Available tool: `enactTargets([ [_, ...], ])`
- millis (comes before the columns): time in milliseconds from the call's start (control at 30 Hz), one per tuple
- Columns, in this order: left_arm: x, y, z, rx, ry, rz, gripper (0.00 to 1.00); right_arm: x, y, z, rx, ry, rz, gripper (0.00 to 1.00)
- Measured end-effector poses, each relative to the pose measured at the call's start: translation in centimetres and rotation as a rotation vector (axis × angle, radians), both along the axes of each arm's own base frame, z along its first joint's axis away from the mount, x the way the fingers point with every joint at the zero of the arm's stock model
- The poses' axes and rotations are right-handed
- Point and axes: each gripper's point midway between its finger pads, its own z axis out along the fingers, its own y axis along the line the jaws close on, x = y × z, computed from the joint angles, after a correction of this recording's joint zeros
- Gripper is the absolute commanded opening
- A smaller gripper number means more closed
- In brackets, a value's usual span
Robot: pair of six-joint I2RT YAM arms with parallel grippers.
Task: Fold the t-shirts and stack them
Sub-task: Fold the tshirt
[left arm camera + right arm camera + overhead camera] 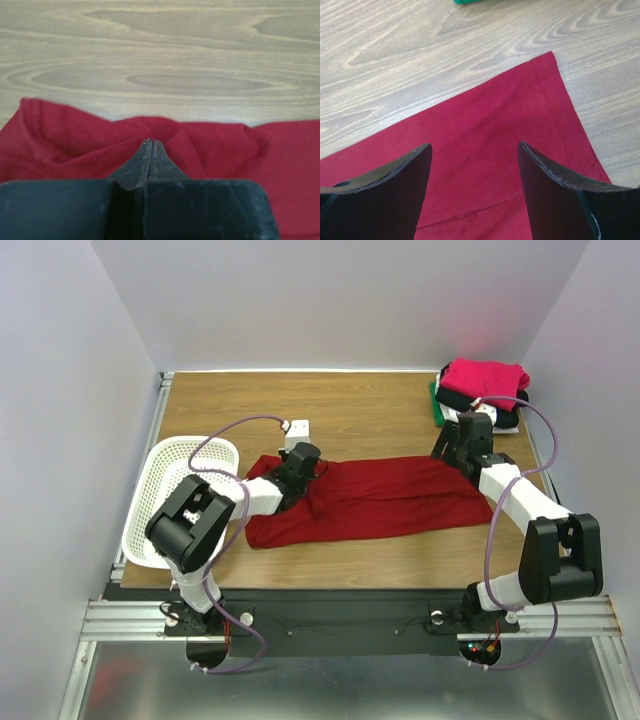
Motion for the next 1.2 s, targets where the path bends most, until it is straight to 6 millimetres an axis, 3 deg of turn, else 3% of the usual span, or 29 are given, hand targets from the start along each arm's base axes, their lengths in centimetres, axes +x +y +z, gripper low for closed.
enactTargets([
  [300, -3.6, 2.9, 0.7, -0.064, -0.01, 0.042, 0.0, 0.0, 0.8, 0.0, 0.009, 0.0, 0.028, 0.75],
  [700, -8.5, 5.3, -0.9, -0.121, 0.042, 0.081, 0.01, 0.0, 1.8, -0.3, 0.011, 0.007, 0.06, 0.75],
  [733, -8.8, 5.4, -0.9, -0.125, 0.047, 0.083, 0.02, 0.0, 1.9, -0.5, 0.011, 0.012, 0.062, 0.75],
  [833, -9.8, 5.9, -0.8, -0.143, 0.061, 0.094, 0.2, 0.0, 2.1, -1.1, 0.008, 0.027, 0.071, 0.75],
  [1000, -10.8, 6.2, -0.1, -0.175, 0.07, 0.107, 0.25, 0.0, 2.7, -2.0, 0.004, 0.051, 0.091, 0.75],
  [1200, -11.9, 6.2, 1.9, -0.204, 0.047, 0.101, 0.44, 0.0, 3.3, -2.0, 0.001, 0.052, 0.108, 0.75],
])
